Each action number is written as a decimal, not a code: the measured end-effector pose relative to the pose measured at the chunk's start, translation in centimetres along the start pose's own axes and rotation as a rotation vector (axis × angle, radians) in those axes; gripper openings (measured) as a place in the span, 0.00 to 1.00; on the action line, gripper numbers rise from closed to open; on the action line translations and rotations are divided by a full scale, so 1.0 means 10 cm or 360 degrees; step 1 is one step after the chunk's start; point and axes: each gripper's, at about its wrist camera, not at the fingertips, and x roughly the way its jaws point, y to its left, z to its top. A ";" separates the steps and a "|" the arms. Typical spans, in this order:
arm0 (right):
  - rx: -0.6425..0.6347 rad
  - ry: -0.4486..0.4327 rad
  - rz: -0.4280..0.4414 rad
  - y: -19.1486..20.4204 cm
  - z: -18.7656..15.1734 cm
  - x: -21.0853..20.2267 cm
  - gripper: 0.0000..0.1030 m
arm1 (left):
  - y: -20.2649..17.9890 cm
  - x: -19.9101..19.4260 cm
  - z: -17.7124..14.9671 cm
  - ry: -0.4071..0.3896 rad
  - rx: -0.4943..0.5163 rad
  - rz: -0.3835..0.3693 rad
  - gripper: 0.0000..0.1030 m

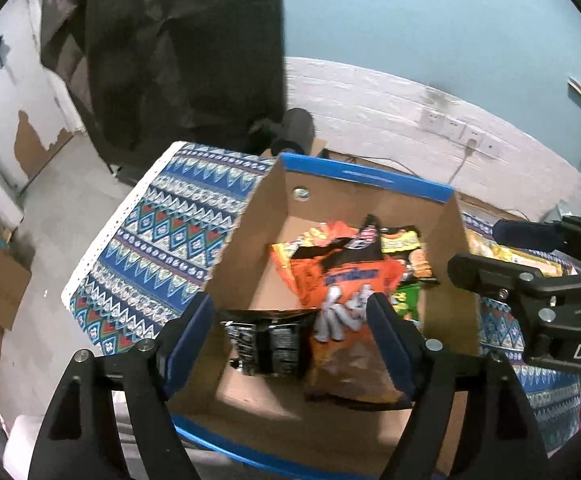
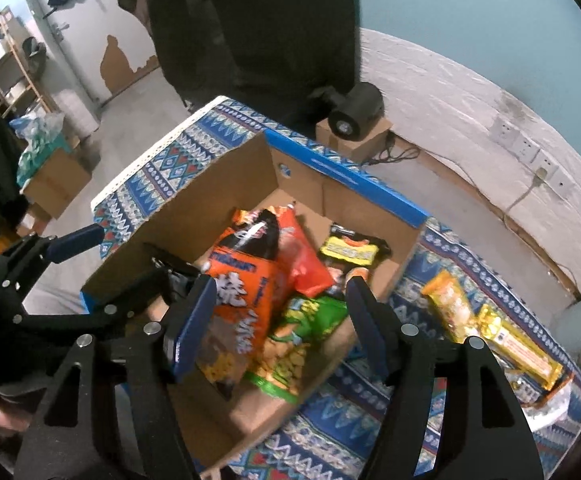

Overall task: Organize snacks
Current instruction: 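Move both tools back over the cloth toward the gold wafer bars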

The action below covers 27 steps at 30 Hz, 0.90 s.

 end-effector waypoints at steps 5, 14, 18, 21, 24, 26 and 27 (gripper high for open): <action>0.0031 0.0002 -0.0045 -0.22 -0.13 -0.10 0.67 | -0.25 -0.05 -0.01 -0.0005 0.0088 -0.0033 0.77; 0.0119 0.0002 -0.0115 -0.62 -0.36 -0.32 0.67 | -0.69 -0.15 -0.02 -0.0022 0.0217 -0.0065 0.77; 0.0164 -0.0001 -0.0147 -0.83 -0.49 -0.41 0.67 | -0.88 -0.18 -0.04 -0.0025 0.0269 -0.0088 0.78; 0.0198 -0.0001 -0.0166 -0.97 -0.58 -0.47 0.67 | -1.04 -0.18 -0.04 -0.0021 0.0325 -0.0099 0.78; 0.0240 -0.0005 -0.0183 -1.12 -0.68 -0.55 0.67 | -1.20 -0.18 -0.05 -0.0015 0.0368 -0.0115 0.78; 0.0269 -0.0010 -0.0192 -1.21 -0.75 -0.60 0.67 | -1.32 -0.18 -0.05 -0.0009 0.0396 -0.0121 0.78; 0.0283 -0.0012 -0.0198 -1.26 -0.79 -0.62 0.67 | -1.37 -0.17 -0.05 -0.0006 0.0409 -0.0124 0.78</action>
